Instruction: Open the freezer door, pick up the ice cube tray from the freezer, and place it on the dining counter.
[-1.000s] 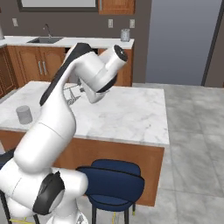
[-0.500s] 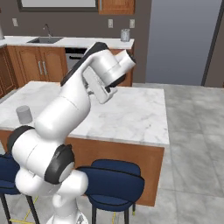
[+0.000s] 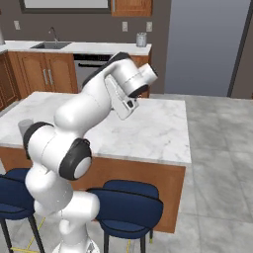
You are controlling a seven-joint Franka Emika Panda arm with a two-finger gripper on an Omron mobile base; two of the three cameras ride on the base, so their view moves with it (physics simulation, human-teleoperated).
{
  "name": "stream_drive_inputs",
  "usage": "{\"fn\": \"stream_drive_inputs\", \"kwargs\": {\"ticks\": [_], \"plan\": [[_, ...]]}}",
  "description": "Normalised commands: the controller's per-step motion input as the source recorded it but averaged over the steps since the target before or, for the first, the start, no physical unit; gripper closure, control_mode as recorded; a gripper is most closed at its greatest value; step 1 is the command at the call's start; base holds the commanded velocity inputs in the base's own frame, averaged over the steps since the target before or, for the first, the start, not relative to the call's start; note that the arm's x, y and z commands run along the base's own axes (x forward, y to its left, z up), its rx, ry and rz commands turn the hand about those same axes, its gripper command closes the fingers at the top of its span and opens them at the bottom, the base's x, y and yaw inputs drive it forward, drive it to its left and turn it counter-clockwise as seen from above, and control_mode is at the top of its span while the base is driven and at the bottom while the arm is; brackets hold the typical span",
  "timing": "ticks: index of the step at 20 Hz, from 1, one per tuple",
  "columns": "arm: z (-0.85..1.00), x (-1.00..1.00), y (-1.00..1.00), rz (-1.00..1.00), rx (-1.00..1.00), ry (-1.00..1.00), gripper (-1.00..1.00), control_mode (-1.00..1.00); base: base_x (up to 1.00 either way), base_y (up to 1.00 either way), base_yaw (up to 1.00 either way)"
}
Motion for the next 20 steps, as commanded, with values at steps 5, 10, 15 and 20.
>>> {"fn": "stream_drive_inputs", "kwargs": {"ticks": [5, 10, 15, 20], "plan": [[-0.39, 0.37, 0.0, -0.01, 0.0, -0.1, 1.0, -1.0, 0.0, 0.0, 0.0], [-0.37, 0.42, 0.0, -0.04, 0.0, -0.09, 1.0, -1.0, 0.0, 0.0, 0.0], [-0.4, 0.47, 0.04, -0.03, 0.0, -0.02, 1.0, -1.0, 0.0, 0.0, 0.0], [-0.42, 0.44, 0.06, -0.03, 0.01, 0.0, 1.0, -1.0, 0.0, 0.0, 0.0]]}}
